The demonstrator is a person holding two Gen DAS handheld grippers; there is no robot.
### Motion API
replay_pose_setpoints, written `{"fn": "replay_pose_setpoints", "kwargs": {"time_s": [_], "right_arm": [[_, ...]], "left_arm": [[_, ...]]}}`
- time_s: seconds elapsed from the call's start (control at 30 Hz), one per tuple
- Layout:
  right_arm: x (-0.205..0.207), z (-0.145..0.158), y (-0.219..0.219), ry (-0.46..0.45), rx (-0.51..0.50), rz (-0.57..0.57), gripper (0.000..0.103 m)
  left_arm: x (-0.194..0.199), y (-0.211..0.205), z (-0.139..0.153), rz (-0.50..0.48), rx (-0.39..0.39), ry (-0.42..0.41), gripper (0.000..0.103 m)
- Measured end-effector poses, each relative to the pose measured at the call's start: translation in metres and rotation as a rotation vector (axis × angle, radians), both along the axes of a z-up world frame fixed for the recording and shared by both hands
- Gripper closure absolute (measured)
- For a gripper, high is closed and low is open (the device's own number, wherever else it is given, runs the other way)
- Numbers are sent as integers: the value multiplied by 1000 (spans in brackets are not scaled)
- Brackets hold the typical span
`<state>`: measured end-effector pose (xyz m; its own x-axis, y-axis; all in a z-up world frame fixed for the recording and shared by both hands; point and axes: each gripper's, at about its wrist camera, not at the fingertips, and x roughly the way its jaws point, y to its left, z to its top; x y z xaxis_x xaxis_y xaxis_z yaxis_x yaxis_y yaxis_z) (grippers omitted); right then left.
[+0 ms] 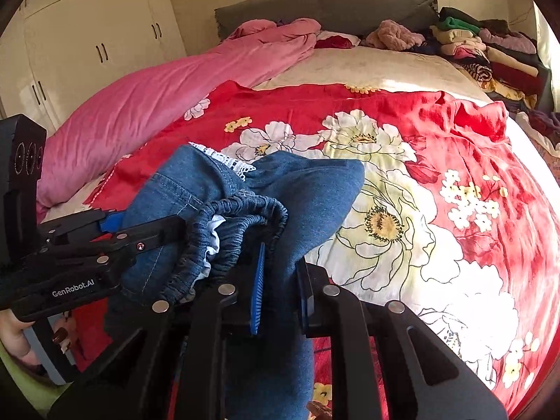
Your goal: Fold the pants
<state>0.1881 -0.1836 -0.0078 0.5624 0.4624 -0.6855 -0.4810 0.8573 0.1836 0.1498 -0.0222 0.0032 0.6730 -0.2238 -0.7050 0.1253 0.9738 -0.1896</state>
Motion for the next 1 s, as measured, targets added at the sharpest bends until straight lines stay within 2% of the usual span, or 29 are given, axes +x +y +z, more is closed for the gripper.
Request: {"fn": "replay_pose_setpoints", "kwargs": {"time_s": [0.17,0.2,0.23,0.3,0.47,0.7,0.87,1.0], "right_arm": [[8,-17,-5,24,-40,-54,87],[9,-20,-7,33,-38,-64,83],[9,-22,-10,41,-38,-77,78],[10,-24,-13,52,-32,-89,52],[7,-30,-12,65,-55,-84,50],[13,-51,-17,143,-72,-131,47],[9,-51,-15,132,-86,-141,46],[5,-49,-18,130,-77,-159,42]], "left_arm": [[5,3,-12,14,18,28,67],[5,4,-14,17,22,32,66],[6,5,-16,19,25,35,65],[6,5,-20,20,30,44,58],[7,4,-30,21,46,66,50],[8,3,-41,24,65,86,45],[8,5,-43,27,59,91,41],[6,6,-41,30,57,88,36]]}}
